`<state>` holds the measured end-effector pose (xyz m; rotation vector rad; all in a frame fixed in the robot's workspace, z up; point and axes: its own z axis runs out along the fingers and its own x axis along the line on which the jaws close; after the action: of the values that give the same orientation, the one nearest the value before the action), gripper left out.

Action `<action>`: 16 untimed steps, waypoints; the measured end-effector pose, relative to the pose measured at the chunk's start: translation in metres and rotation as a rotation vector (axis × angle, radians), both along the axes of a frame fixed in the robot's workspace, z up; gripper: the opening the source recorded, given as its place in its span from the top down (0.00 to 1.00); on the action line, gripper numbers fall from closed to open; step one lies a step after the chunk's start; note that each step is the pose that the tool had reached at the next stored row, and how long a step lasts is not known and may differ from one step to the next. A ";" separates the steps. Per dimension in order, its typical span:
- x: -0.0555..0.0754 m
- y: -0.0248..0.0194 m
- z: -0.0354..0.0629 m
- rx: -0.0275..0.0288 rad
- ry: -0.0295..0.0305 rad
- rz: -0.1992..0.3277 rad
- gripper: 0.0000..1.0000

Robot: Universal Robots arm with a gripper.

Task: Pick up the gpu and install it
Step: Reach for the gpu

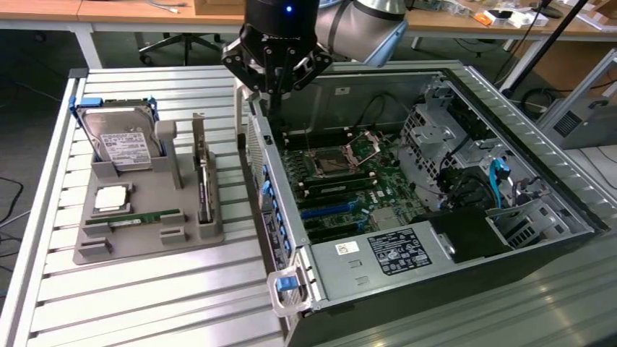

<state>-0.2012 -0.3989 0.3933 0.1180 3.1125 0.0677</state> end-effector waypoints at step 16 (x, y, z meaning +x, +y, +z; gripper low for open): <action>-0.009 0.0000 0.0000 0.0000 0.0000 0.000 0.89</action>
<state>-0.2105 -0.3989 0.3933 0.1180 3.1125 0.0676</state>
